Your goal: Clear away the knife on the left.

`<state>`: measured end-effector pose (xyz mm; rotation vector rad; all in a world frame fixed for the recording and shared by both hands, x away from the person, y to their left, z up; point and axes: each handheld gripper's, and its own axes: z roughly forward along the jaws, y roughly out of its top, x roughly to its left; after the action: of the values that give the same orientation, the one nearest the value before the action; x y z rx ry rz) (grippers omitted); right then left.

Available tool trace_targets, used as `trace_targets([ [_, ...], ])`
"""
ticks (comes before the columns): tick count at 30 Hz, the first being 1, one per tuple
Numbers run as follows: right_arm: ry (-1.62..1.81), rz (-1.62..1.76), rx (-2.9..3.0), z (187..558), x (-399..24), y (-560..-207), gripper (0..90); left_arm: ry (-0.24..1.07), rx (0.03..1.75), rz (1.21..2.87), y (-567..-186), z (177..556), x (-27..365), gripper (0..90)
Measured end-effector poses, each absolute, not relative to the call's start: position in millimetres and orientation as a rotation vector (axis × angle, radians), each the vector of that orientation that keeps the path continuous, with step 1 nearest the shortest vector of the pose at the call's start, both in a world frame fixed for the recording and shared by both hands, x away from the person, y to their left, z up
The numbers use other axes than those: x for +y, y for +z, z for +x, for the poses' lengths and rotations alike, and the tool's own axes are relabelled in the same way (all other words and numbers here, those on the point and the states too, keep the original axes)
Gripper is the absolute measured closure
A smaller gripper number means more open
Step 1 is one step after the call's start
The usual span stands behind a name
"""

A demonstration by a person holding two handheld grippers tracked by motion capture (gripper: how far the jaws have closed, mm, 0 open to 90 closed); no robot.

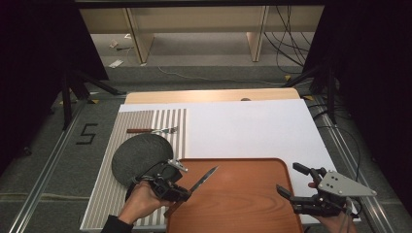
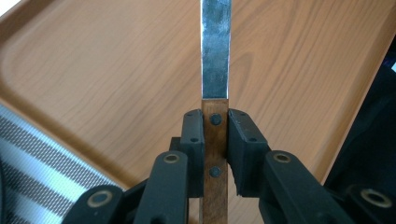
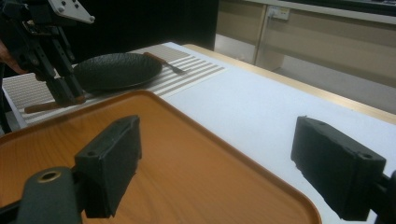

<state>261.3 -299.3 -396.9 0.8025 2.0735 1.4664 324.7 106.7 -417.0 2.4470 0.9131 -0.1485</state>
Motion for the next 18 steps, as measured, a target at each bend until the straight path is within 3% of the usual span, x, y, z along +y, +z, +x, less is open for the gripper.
trace_targets([
  [18, 1.466, 0.798, 2.071, 261, -299, -397, 17.2, -0.275, 0.918, 2.510, -438, 324, 79, 77.0],
])
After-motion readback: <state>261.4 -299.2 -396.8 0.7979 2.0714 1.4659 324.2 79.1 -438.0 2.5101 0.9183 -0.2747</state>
